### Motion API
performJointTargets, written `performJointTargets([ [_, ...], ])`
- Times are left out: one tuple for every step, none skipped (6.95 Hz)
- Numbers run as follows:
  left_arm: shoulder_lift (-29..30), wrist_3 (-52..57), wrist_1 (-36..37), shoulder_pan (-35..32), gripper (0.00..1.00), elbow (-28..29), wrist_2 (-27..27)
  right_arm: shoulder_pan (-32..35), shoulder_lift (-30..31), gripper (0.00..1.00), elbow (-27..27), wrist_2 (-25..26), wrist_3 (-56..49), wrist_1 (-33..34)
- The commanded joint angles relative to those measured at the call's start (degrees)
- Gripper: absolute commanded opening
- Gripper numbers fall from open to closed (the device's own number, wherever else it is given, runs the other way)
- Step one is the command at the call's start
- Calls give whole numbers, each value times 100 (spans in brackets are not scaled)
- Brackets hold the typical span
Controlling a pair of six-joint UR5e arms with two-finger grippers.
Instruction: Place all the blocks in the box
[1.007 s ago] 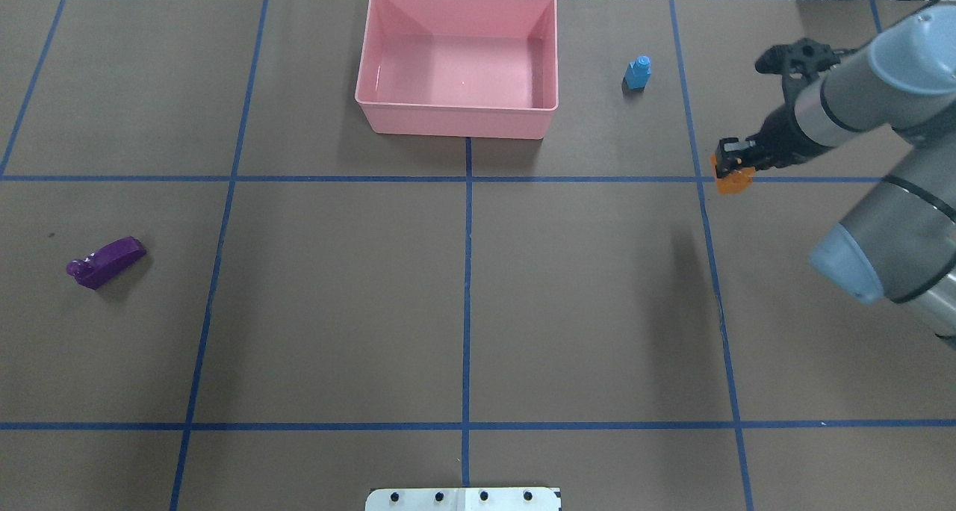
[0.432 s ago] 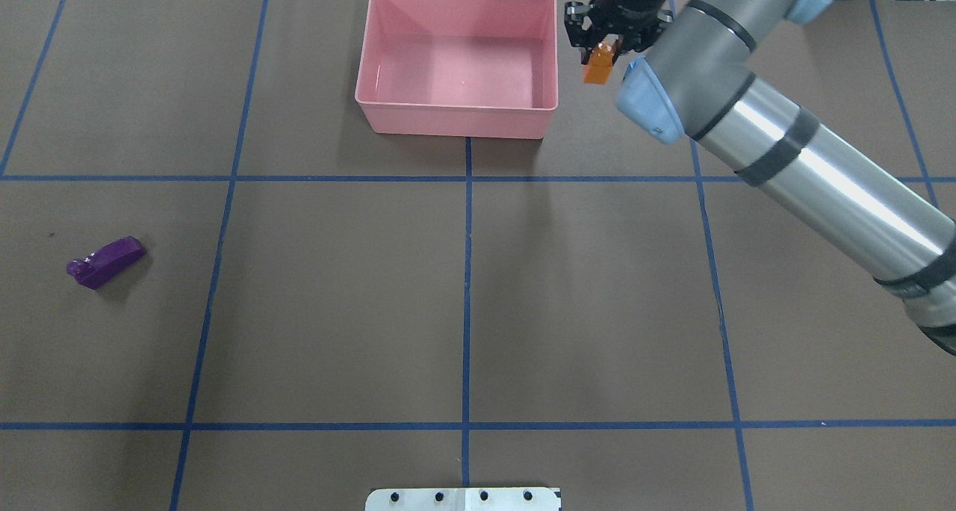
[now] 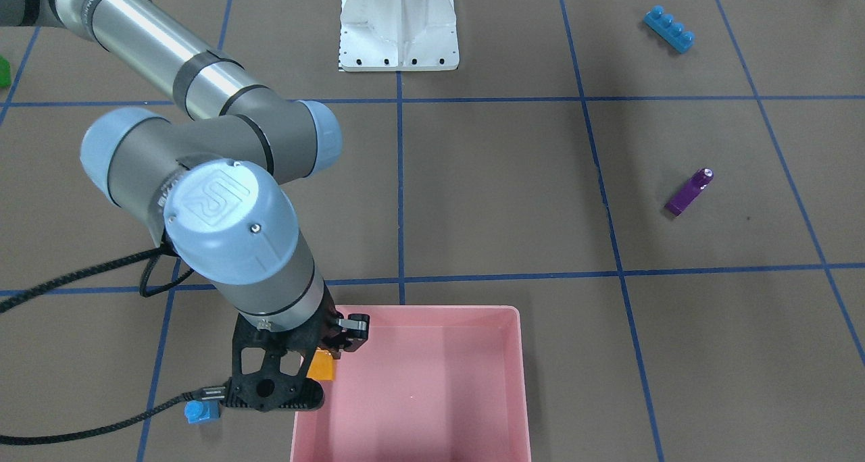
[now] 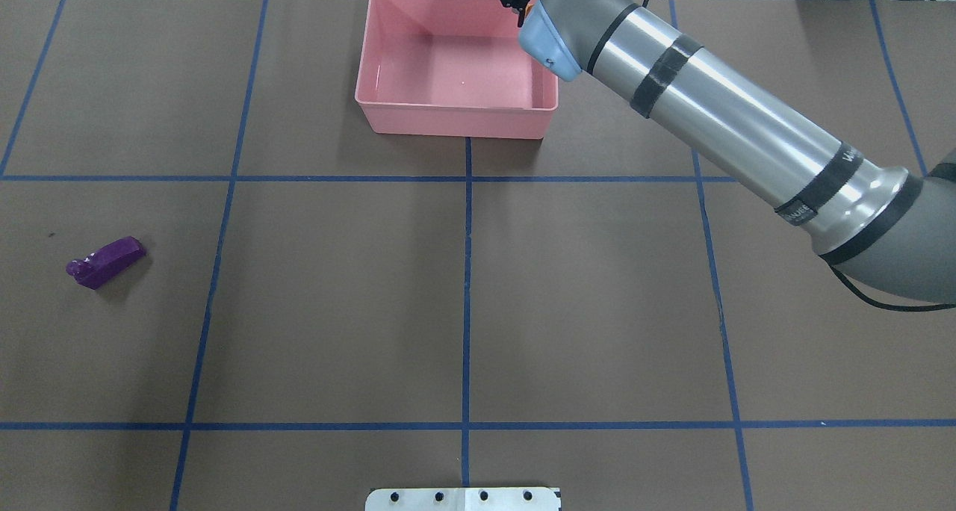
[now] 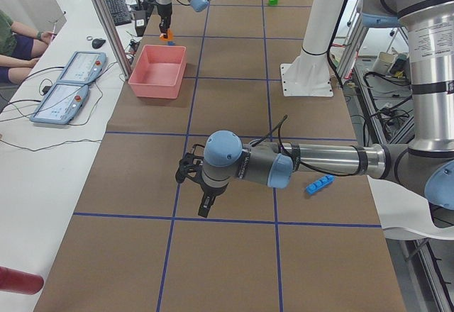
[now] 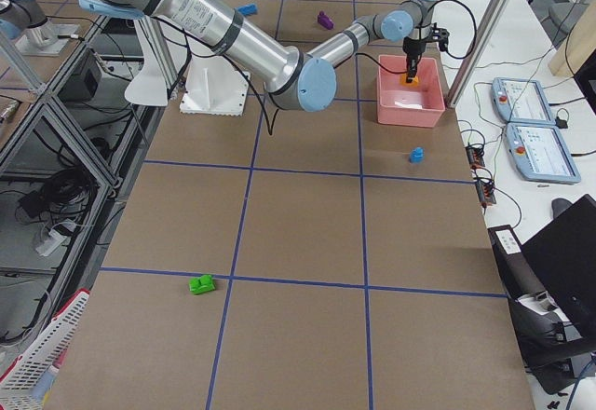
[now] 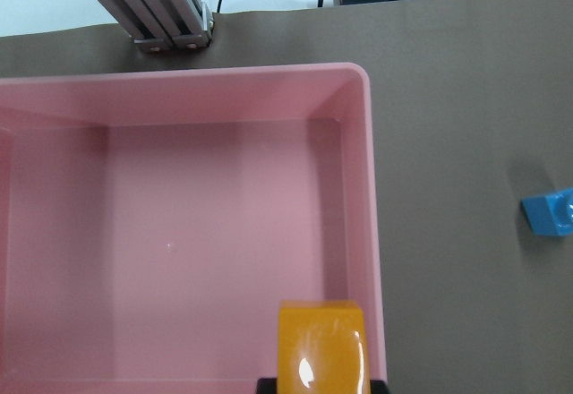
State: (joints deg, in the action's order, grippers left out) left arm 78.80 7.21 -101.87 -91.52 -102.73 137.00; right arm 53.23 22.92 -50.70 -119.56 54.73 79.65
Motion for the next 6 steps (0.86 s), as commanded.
performJointTargets([
  [4,0,0,3,100,7,2,-163,-218,0,1061,265,11,-941],
  [4,0,0,3,100,7,2,-234,-210,0,1062,293,11,-942],
  [4,0,0,3,100,7,2,-278,-209,33,1062,302,11,-960],
  [21,0,0,3,100,33,11,-304,-209,99,1062,398,11,-960],
  [56,-9,-9,3,100,33,20,-313,-209,100,1062,399,20,-960],
  [74,-9,-9,3,100,33,98,-305,-218,100,1045,399,46,-960],
])
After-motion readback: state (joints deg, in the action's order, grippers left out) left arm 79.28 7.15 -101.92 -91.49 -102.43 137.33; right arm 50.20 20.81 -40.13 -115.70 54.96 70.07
